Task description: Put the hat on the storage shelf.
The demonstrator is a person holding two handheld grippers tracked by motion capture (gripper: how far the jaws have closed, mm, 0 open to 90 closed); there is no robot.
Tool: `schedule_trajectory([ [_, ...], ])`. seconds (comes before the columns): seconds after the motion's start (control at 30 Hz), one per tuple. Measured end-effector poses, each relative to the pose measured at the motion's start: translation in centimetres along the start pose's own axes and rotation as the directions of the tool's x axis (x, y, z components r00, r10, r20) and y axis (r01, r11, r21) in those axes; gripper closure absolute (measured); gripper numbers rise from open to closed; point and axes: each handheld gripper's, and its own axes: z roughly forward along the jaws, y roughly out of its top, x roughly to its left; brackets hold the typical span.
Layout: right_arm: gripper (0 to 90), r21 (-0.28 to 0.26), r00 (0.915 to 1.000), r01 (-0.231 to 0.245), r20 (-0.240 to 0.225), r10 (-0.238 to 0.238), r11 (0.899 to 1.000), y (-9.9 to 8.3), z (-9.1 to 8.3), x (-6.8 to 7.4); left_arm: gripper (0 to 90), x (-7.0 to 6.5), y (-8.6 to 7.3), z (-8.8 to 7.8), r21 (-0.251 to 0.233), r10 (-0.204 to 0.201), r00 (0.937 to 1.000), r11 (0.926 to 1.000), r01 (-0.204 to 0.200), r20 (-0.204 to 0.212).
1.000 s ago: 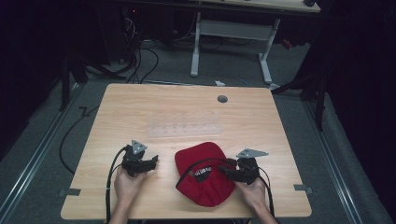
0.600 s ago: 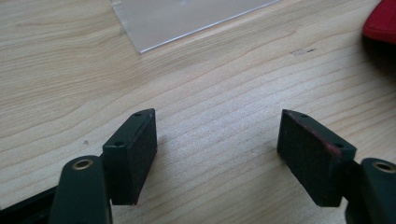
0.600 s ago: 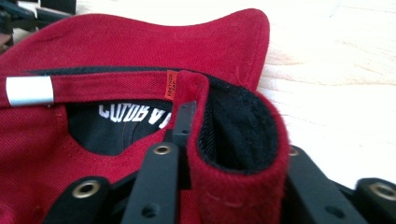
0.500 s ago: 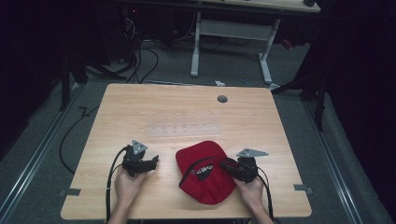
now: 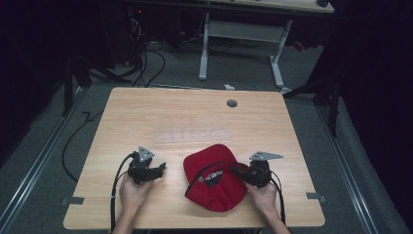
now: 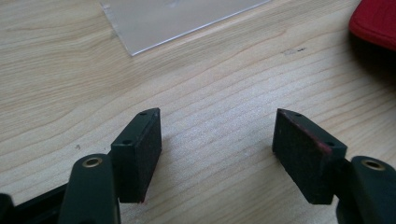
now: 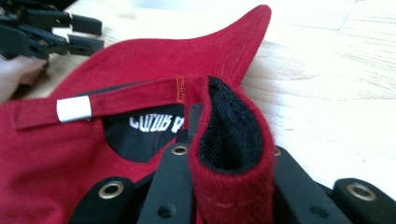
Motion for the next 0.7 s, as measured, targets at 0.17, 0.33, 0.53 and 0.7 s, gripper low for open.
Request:
schedule_trajectory([
  [0.17, 83.4, -0.016, 0.9998, -0.019, -0.005, 0.019, 1.000, 0.3, -0.9, -0.4, 28.2, 0.0, 0.0, 0.0, 0.009, 0.001, 1.0000, 1.0000, -0.001, 0.005],
  [0.33, 83.4, -0.023, 1.0000, -0.004, 0.007, 0.004, 1.000, 0.9, -1.8, -0.4, 27.8, 0.0, 0.0, 0.0, 0.011, 0.002, 0.9999, 0.9999, -0.002, 0.010],
  [0.53, 83.5, -0.030, 1.0000, -0.002, 0.007, 0.002, 1.000, 1.6, -2.3, -0.3, 27.0, 0.0, -0.1, -0.1, 0.017, 0.007, 0.9998, 0.9998, -0.007, 0.018],
  [0.7, 83.5, -0.032, 1.0000, 0.000, -0.001, 0.000, 0.999, 2.1, -2.5, -0.2, 26.0, -0.2, -0.1, -0.2, 0.032, 0.010, 0.9997, 0.9994, -0.011, 0.021],
])
